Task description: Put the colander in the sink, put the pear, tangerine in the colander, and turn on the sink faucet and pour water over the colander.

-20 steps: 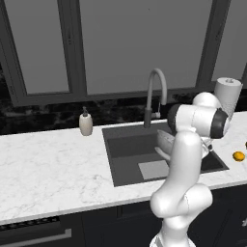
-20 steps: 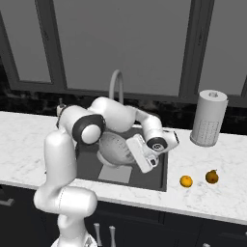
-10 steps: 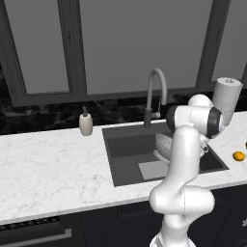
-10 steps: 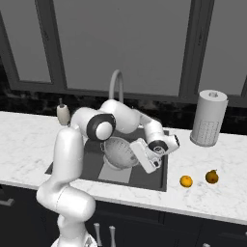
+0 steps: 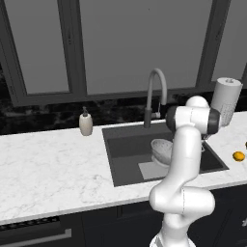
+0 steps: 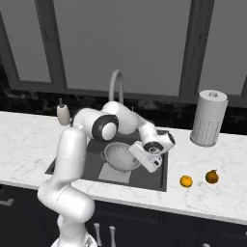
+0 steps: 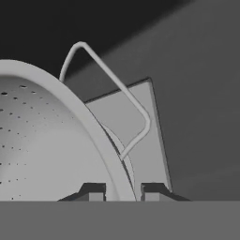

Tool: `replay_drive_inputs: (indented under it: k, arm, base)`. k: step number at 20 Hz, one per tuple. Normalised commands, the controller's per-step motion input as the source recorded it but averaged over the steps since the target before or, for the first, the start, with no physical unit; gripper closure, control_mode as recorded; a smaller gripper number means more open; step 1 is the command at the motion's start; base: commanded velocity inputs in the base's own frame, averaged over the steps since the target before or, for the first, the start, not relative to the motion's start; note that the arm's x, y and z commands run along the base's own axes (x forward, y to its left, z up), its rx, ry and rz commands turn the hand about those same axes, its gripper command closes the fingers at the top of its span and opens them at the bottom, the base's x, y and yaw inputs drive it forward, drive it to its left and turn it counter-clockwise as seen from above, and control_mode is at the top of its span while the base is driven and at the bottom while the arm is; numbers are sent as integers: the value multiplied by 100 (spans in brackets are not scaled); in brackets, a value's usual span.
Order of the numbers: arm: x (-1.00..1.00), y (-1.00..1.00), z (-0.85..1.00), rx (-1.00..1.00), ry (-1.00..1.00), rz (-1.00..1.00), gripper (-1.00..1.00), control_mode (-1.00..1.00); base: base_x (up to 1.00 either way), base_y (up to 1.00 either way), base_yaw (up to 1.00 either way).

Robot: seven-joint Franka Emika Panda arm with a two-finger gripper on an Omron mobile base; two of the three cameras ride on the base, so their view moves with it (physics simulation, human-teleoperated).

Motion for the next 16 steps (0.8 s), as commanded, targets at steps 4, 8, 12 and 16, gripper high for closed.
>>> replay_drive_inputs:
  k: [4,8,12,16]
  arm:
    - [31,0,-29,-8,0,0,100,-100]
    - [32,0,-32,-1,0,0,100,-100]
    - [28,0,-35,0,0,0,100,-100]
    - [24,0,-38,0,0,0,100,-100]
  base:
    - [0,0,0]
    - [0,0,0]
    - [0,0,0]
    - [0,0,0]
